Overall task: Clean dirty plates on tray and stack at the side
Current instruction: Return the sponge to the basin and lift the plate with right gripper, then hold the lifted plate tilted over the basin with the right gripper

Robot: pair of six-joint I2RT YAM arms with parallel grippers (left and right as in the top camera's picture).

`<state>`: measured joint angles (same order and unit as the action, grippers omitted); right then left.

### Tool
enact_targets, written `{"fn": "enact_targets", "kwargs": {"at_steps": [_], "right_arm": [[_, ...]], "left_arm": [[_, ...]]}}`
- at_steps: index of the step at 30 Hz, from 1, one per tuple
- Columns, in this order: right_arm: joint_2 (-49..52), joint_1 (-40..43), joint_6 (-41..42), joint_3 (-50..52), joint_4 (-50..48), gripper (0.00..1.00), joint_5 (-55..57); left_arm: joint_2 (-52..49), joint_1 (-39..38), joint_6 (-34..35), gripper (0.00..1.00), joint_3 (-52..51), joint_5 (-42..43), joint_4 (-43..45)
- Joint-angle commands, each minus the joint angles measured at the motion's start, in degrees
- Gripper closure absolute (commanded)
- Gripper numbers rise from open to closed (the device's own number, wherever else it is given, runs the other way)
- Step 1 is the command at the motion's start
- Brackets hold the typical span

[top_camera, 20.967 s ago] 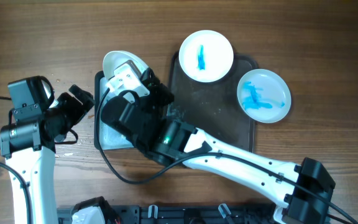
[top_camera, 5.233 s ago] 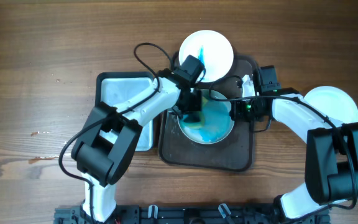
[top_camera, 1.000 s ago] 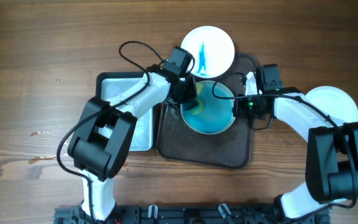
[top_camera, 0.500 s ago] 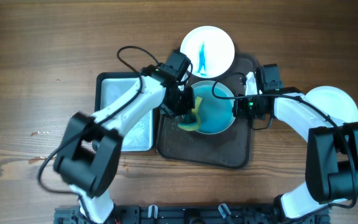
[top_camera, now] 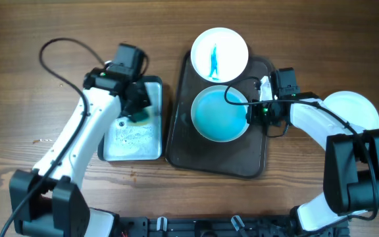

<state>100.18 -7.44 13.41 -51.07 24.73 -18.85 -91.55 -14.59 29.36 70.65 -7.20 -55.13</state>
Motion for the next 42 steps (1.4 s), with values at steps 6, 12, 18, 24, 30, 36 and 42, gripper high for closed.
{"fn": "enact_targets", "kwargs": {"at_steps": [6,12,18,24,30,36,42], "right_arm": [[-1.49,-0.2,2.05,-1.2,2.73,0.96,-0.68],[-8.04,-0.24,1.99,-6.54,13.51,0.96,2.05],[-9.01,-1.49,1.55,-11.74,21.14,0.95,4.59],[-7.26,-8.11,1.62,-20.9,26.25,0.96,5.7],[-0.33,-18.99,1.81,-37.88,32.83,0.95,12.98],[6.88,-28.24,0.83,-46.34,28.02,0.96,25.18],[8.13,-36.83,-1.42,-46.34,16.72,0.96,34.62]], "left_arm": [[-2.29,4.96,-0.61,0.86,-8.79,-4.55,4.76],[2.25,6.56,-0.66,0.57,-7.21,3.52,4.33],[10.01,9.38,-0.66,0.0,-6.75,9.92,4.26],[19.12,14.21,-0.63,0.0,-6.75,12.55,1.99],[26.58,18.78,-0.66,0.0,-6.75,12.5,-1.38],[28.65,19.63,-0.66,0.0,-6.78,12.11,-3.48],[28.5,19.63,-0.66,0.0,-6.78,12.11,-3.45]]}}
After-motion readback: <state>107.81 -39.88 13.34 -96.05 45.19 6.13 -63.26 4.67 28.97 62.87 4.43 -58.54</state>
